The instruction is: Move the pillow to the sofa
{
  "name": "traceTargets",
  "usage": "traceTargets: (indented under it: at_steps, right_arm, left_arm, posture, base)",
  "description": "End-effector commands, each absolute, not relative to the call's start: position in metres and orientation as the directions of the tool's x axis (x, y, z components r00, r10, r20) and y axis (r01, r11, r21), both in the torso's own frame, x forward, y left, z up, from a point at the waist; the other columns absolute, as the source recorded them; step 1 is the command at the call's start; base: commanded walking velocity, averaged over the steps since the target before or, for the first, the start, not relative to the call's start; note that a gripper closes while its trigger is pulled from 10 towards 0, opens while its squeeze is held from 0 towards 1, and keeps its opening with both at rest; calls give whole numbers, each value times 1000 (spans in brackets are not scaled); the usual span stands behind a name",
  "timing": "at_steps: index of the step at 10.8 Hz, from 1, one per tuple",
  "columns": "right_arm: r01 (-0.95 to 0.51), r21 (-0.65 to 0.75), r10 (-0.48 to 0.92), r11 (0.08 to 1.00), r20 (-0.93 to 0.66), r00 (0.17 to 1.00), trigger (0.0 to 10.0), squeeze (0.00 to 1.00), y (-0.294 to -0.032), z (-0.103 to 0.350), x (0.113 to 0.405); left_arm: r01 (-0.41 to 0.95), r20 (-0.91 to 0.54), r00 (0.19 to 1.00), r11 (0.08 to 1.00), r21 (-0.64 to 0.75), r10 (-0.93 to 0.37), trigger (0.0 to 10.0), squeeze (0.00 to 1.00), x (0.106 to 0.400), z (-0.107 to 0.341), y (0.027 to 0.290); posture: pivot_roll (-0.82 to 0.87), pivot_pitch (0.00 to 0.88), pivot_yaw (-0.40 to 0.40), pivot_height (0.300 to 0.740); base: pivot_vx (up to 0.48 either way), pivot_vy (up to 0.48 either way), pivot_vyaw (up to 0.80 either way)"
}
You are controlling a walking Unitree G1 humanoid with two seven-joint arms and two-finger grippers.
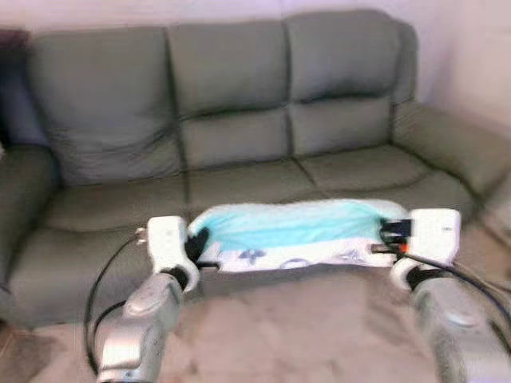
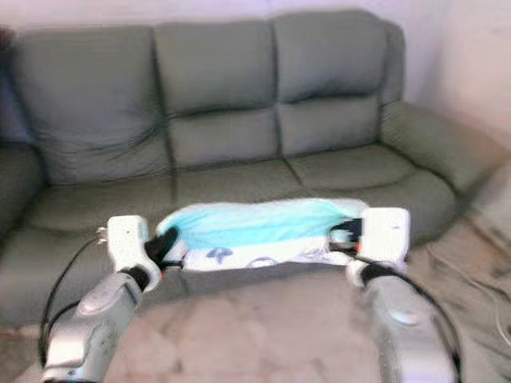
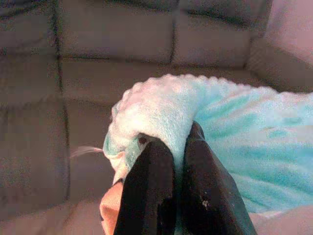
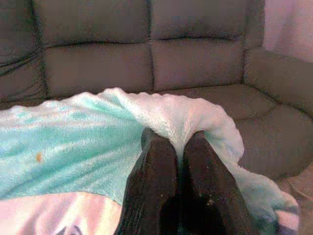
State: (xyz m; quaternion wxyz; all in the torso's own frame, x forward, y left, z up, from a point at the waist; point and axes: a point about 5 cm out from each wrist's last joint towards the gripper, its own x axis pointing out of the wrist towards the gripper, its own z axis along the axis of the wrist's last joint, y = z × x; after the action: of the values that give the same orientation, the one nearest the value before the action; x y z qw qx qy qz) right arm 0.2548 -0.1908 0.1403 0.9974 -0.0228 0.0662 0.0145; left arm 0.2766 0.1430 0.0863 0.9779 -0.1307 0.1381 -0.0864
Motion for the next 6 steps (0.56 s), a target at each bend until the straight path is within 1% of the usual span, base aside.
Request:
traceTargets:
  at_steps: [1, 2, 5, 6]
  right_arm:
    - [-19, -59, 13, 998, -96, 995, 10000, 0, -195, 148, 255]
    - [-21, -60, 15, 998, -95, 995, 10000, 0, -195, 149, 255]
    - [-26, -60, 20, 998, -95, 995, 10000, 0, -195, 149, 254]
    - [-27, -59, 21, 998, -93, 995, 10000, 0, -194, 149, 255]
  left_arm:
    - [134, -230, 953, 954, -268, -199, 10000, 0, 279, 90, 144]
    - [135, -230, 953, 954, -267, -199, 10000, 0, 279, 90, 144]
    - [139, -207, 957, 950, -279, -201, 10000, 0, 278, 91, 145]
    - [135, -203, 958, 942, -308, -204, 10000, 0, 278, 91, 146]
  posture:
    - [-226, 0, 23, 740]
    - [-227, 0, 23, 740]
    - [-226, 0, 21, 740]
    - [-227, 0, 22, 740]
  base:
    - [0, -420, 0]
    - [0, -424, 0]
    - [0, 0, 0]
    - [0, 0, 0]
